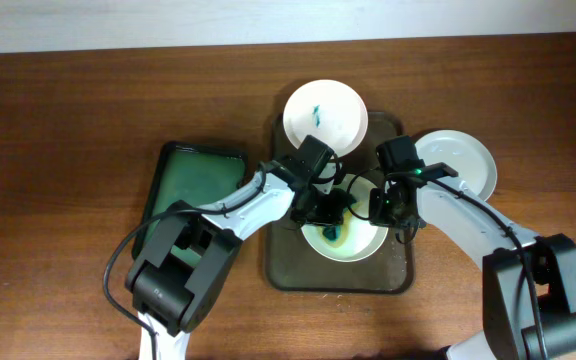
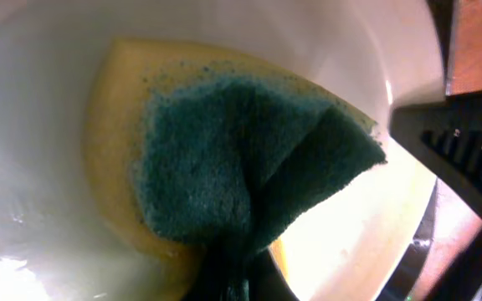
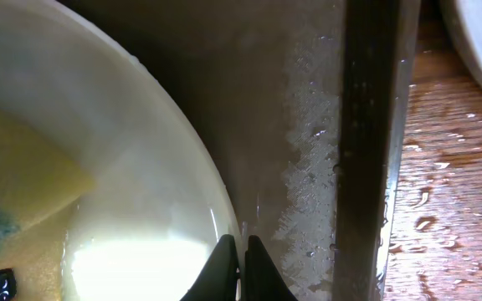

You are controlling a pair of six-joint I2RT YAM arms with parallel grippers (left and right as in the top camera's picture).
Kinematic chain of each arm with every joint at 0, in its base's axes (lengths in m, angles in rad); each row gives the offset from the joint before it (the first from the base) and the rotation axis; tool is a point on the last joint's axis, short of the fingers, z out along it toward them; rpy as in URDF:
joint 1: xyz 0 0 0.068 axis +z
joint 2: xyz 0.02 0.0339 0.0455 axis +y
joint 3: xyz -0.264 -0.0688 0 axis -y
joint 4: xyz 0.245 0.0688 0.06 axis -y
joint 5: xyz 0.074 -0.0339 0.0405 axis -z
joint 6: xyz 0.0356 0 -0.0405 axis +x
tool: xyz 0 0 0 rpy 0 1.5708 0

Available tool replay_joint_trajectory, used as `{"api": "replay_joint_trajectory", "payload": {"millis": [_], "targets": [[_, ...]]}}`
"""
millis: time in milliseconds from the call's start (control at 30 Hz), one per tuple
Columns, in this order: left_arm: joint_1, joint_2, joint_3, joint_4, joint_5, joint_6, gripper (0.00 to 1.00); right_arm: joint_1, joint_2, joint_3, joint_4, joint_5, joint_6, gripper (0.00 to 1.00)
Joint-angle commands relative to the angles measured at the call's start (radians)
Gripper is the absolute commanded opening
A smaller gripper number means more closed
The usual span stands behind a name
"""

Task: Clean dirty plates on tray and stack at the side
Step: 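Scrub the held plate with the sponge in the left gripper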

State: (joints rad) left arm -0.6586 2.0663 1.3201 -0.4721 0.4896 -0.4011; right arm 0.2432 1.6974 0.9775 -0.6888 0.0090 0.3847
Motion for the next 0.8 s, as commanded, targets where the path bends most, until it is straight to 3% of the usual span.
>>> {"api": "replay_joint_trajectory", "payload": {"millis": [0,33,133,233,333,367,433,467,500,700,733,767], "targets": [[0.016,0.088,0.026,-0.085,-0.029,0.014,0.0,0.026,-0.004,0.007,0.014,-0.106,0.008,0.04],[0.05,0.087,0.082,-0.238,-0.245,0.012,0.0,0.026,-0.004,0.007,0.013,-0.106,0.008,0.04],[0.081,0.087,0.207,-0.445,-0.587,0.013,0.0,0.026,-0.004,0.007,0.012,-0.105,0.008,0.04],[0.069,0.092,0.214,-0.443,-0.623,0.013,0.0,0.026,-0.004,0.007,0.013,-0.105,0.008,0.04],[0.046,0.092,0.217,-0.475,-0.83,0.013,0.0,0.025,-0.004,0.007,0.011,-0.102,-0.011,0.04],[0.046,0.092,0.217,-0.464,-0.731,0.013,0.0,0.025,-0.004,0.007,0.013,-0.102,-0.011,0.04],[0.04,0.1,0.217,-0.388,-0.252,0.016,0.0,0.026,-0.004,0.007,0.013,-0.102,-0.011,0.04],[0.021,0.118,0.217,-0.29,0.079,0.078,0.0,0.026,-0.004,0.007,0.013,-0.102,-0.014,0.04],[0.0,0.128,0.217,-0.24,0.201,0.077,0.0,0.026,-0.004,0.007,0.013,-0.102,-0.014,0.04],[-0.081,0.129,0.217,-0.213,0.212,0.077,0.0,0.026,-0.004,0.007,0.013,-0.102,-0.014,0.04],[-0.079,0.129,0.217,-0.222,0.172,0.077,0.0,0.026,-0.004,0.007,0.013,-0.102,-0.014,0.04],[-0.075,0.129,0.217,-0.26,0.012,0.077,0.0,0.026,-0.004,0.007,0.013,-0.102,-0.014,0.04]]}}
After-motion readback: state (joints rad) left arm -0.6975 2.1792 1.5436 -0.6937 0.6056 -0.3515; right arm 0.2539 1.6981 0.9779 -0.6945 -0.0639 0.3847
